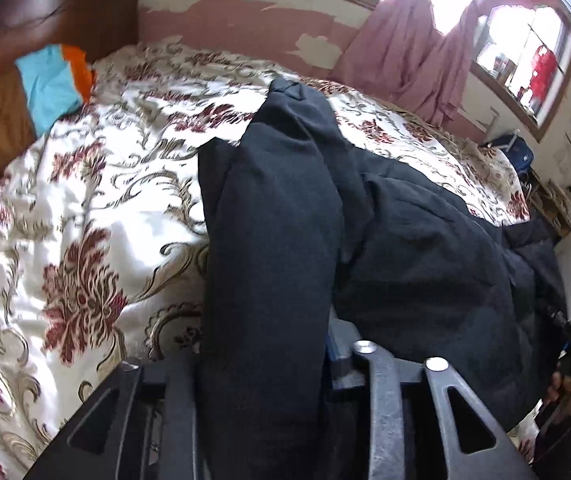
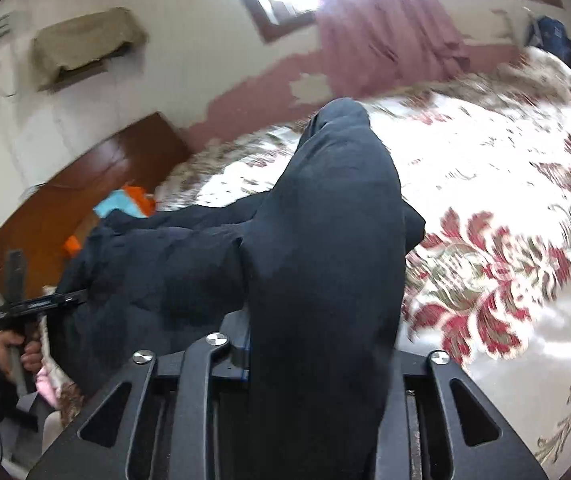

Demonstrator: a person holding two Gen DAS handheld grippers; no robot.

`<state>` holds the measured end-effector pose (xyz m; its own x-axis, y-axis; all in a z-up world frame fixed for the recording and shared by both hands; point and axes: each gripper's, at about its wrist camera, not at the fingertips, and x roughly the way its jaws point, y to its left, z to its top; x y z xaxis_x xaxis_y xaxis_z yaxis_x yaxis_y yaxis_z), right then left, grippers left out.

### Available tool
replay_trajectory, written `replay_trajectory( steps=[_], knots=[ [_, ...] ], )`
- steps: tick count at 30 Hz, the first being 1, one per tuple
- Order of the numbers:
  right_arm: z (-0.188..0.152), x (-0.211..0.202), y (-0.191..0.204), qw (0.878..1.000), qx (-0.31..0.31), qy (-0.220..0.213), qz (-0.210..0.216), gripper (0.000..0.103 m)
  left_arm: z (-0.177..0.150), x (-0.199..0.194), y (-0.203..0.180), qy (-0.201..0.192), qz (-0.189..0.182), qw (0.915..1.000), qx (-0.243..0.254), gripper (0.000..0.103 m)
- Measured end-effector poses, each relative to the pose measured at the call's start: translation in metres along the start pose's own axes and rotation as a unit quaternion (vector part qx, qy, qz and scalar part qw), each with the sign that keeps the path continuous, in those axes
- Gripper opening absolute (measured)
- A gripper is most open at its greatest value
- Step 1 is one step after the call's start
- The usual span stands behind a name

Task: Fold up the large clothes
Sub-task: 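Grasp the folded jacket bundle end with both grippers and lift it, then lay the jacket bundle down on the bed and open both grippers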

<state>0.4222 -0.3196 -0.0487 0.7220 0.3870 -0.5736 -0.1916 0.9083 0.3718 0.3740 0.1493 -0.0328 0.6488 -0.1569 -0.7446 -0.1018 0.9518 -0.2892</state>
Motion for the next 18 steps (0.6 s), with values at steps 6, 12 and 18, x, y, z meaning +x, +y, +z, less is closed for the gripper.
replay_trajectory(
  steps=[6,12,18],
  knots=[
    [-0.006,0.006,-0.004,0.999,0.019,0.005,-0.041,0.06,-0.009,-0.004,0.009,-0.012,-0.001,0.9999,-0.01,0.069],
    [-0.009,-0.003,0.016,0.994,-0.024,-0.017,-0.104,0.084,-0.016,-0.017,0.006,-0.04,0.015,0.9991,-0.003,0.087],
    [-0.01,-0.029,0.047,0.981,-0.079,-0.053,-0.171,0.092,-0.025,-0.035,-0.007,-0.08,0.034,0.9959,0.027,0.09]
  ],
)
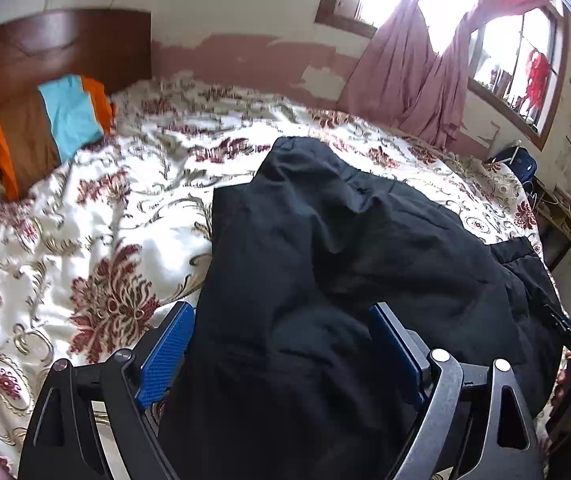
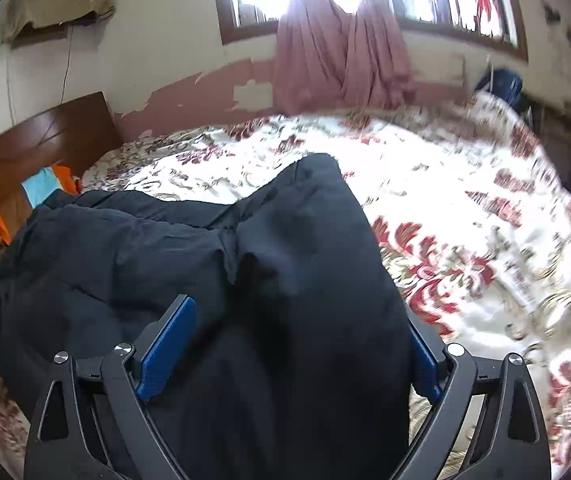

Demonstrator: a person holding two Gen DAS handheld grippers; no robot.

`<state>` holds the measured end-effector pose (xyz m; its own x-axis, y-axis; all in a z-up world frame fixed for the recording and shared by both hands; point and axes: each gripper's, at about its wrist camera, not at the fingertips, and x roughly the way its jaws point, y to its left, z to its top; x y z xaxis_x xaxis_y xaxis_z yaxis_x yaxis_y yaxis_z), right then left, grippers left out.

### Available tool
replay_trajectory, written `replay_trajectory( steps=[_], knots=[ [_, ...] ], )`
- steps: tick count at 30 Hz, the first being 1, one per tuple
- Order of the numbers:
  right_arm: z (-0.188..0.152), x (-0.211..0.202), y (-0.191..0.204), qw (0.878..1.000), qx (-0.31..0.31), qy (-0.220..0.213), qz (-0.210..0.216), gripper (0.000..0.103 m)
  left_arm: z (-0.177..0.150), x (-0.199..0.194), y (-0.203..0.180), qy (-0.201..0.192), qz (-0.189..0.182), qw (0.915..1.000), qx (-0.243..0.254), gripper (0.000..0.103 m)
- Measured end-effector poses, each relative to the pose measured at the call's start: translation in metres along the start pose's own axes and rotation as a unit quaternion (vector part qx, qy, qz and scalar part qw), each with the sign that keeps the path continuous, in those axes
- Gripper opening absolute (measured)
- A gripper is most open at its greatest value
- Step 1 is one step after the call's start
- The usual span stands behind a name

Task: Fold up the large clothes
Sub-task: 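Lay the jacket bundle down on the bed and open both grippers, then pull both open grippers back away from the folded jacket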

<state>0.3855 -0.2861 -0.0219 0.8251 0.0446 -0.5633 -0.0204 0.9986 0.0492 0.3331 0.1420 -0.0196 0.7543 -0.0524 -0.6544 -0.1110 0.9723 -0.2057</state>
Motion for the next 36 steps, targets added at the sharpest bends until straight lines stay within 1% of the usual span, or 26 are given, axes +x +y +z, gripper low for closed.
replay_trajectory(
  steps=[3,6,8,11,15,22,28,33,36],
  knots=[
    [0.003,-0.023,0.004,0.999,-0.007,-0.032,-0.021,0.094,-0.003,-0.013,-0.008,-0.023,0.003,0.9996,0.014,0.093],
    [0.007,-0.048,0.011,0.998,-0.011,-0.062,-0.029,0.097,-0.006,-0.025,-0.022,-0.042,0.001,0.9985,0.034,0.095],
    [0.008,-0.062,0.016,0.997,-0.011,-0.076,-0.027,0.098,-0.008,-0.032,-0.03,-0.049,-0.002,0.9979,0.043,0.096],
    [0.008,-0.08,0.019,0.996,-0.002,-0.091,-0.013,0.099,-0.011,-0.042,-0.043,-0.056,-0.009,0.9969,0.055,0.097],
    [0.003,-0.097,0.025,0.995,0.005,-0.103,0.013,0.101,-0.016,-0.058,-0.052,-0.071,-0.018,0.9957,0.057,0.098],
    [-0.008,-0.128,0.046,0.992,-0.001,-0.119,0.03,0.101,-0.025,-0.094,-0.06,-0.099,-0.028,0.9933,0.053,0.1],
    [-0.011,-0.16,0.065,0.99,-0.012,-0.136,0.045,0.101,-0.036,-0.131,-0.07,-0.124,-0.017,0.9896,0.07,0.101],
    [-0.014,-0.181,0.08,0.988,-0.025,-0.14,0.055,0.101,-0.042,-0.152,-0.076,-0.13,-0.014,0.9884,0.078,0.102],
    [-0.019,-0.194,0.088,0.987,-0.035,-0.145,0.06,0.101,-0.045,-0.16,-0.075,-0.13,-0.021,0.9886,0.074,0.102]
  ],
)
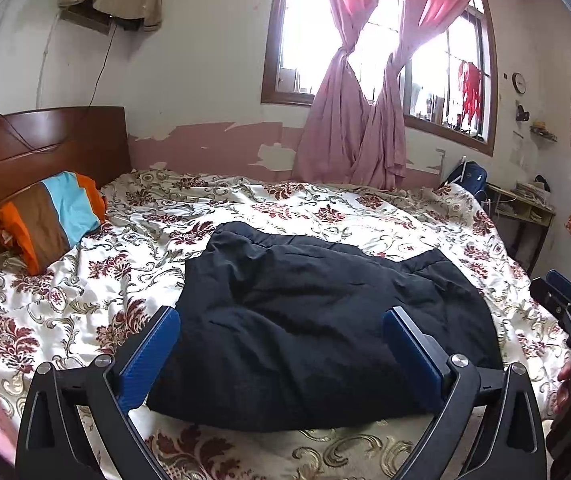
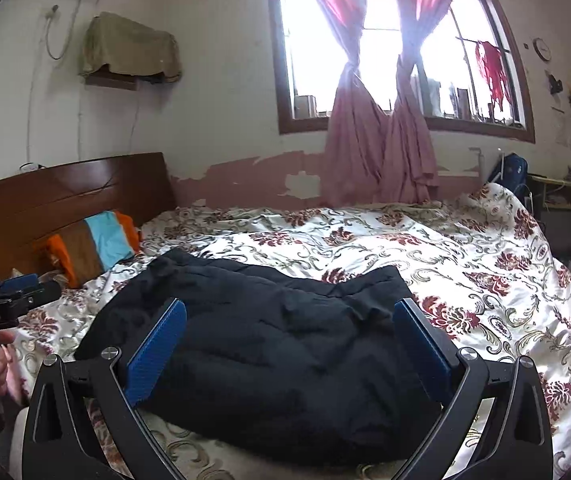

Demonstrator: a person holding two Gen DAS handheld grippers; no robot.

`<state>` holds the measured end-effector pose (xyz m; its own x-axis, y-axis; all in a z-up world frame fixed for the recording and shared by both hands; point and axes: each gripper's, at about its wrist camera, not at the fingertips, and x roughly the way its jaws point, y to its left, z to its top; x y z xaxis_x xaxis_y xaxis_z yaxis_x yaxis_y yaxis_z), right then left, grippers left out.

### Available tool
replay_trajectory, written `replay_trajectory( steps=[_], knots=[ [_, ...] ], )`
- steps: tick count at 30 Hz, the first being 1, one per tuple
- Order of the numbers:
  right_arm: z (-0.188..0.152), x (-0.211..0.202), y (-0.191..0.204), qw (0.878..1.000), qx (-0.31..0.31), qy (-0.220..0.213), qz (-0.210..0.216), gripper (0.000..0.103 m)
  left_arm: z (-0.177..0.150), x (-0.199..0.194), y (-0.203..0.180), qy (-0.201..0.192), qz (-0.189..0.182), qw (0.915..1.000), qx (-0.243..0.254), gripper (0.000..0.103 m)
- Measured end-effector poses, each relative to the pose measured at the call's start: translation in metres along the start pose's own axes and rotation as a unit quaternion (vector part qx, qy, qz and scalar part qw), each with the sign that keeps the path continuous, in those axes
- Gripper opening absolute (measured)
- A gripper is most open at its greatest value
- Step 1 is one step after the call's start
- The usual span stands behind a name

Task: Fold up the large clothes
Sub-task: 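Pull both open grippers back away from the folded jacket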

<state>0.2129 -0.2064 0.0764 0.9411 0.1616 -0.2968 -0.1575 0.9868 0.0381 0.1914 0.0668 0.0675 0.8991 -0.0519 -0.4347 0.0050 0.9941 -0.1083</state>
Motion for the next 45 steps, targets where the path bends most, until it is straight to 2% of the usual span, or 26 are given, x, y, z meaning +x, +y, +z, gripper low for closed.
replay_trajectory(
  steps=[9,17,28,33,45],
  knots=[
    [-0.002,-0.039,0.024,1.0,-0.012,-0.014,0.015,0.101,-0.017,-0.033,-0.004,-0.009,0.002,0.9999,-0.008,0.102],
    [-0.019,-0.057,0.034,1.0,-0.007,-0.005,0.025,0.101,-0.035,-0.053,-0.009,-0.009,0.006,0.9999,-0.008,0.103],
    [-0.037,-0.076,0.037,1.0,-0.002,0.006,0.024,0.101,-0.06,-0.074,-0.018,-0.011,0.014,0.9998,0.007,0.103],
    [-0.043,-0.083,0.036,1.0,-0.007,0.008,0.01,0.101,-0.068,-0.083,-0.02,-0.012,0.023,0.9996,0.011,0.103],
    [-0.061,-0.096,0.046,1.0,-0.011,0.015,0.017,0.101,-0.084,-0.095,-0.016,-0.005,0.033,0.9994,0.012,0.103]
  ],
)
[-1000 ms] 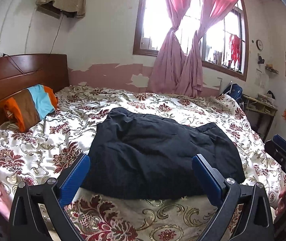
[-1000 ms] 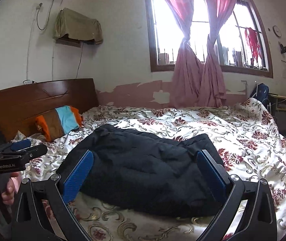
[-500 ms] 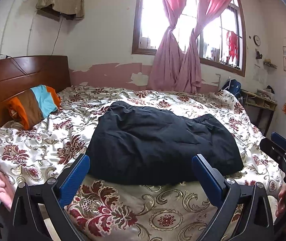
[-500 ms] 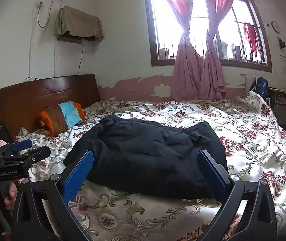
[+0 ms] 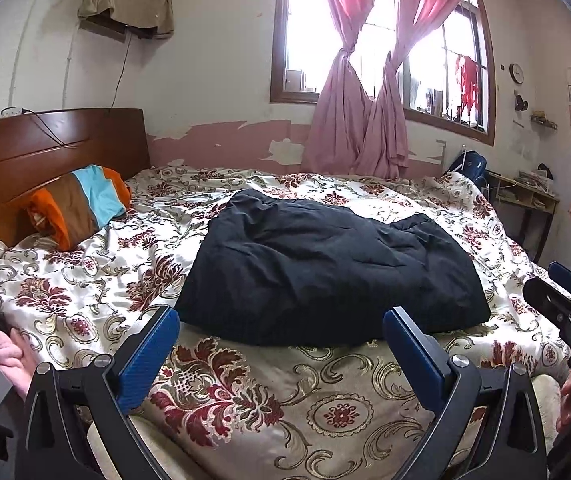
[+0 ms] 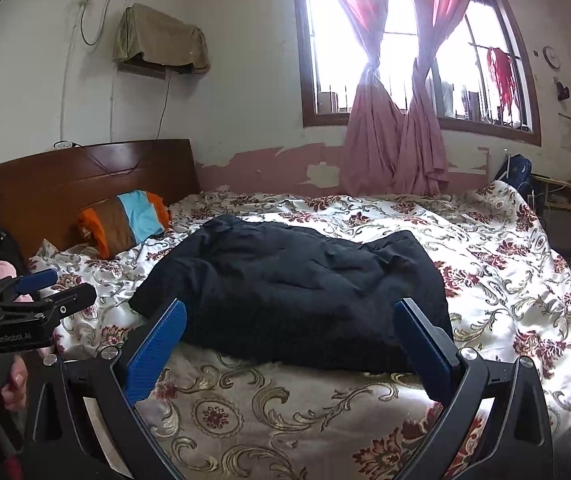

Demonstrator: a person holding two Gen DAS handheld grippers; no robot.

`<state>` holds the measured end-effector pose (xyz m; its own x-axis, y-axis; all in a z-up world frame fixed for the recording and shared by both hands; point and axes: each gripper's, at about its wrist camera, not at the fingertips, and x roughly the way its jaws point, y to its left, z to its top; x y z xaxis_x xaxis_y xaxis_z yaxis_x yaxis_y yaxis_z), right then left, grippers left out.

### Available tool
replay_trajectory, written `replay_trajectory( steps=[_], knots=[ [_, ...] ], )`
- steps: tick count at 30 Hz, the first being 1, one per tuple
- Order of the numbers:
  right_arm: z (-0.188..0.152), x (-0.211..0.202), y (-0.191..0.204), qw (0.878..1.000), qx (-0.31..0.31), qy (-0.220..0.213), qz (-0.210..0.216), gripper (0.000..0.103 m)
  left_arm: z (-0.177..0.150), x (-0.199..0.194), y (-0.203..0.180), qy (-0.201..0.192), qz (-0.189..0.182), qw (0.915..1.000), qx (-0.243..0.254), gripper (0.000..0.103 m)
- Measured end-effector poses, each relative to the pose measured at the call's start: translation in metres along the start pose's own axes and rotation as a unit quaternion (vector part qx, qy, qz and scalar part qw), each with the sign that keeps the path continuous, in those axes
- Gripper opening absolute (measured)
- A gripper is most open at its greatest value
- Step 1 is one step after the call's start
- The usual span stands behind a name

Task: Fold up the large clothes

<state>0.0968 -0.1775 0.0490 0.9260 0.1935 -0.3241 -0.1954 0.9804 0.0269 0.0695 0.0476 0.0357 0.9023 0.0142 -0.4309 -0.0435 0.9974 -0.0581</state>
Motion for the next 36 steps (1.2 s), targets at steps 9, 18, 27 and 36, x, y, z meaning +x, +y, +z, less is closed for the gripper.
replay_trajectory(
  steps=[9,18,27,36],
  knots=[
    [-0.011,-0.001,-0.002,1.0,0.003,0.016,-0.003,0.101,-0.014,0.001,0.002,0.012,0.005,0.9999,-0.002,0.103],
    [-0.017,0.005,0.0,0.999,0.005,0.032,-0.002,0.101,-0.019,0.001,0.001,0.014,0.012,0.9998,0.003,0.103],
    [-0.022,0.011,0.0,0.999,0.011,0.042,-0.002,0.101,-0.022,0.005,0.003,0.021,0.013,0.9997,-0.001,0.103],
    [-0.022,0.011,0.001,0.999,0.012,0.043,-0.003,0.101,-0.022,0.004,0.002,0.021,0.014,0.9997,0.002,0.103]
  ],
)
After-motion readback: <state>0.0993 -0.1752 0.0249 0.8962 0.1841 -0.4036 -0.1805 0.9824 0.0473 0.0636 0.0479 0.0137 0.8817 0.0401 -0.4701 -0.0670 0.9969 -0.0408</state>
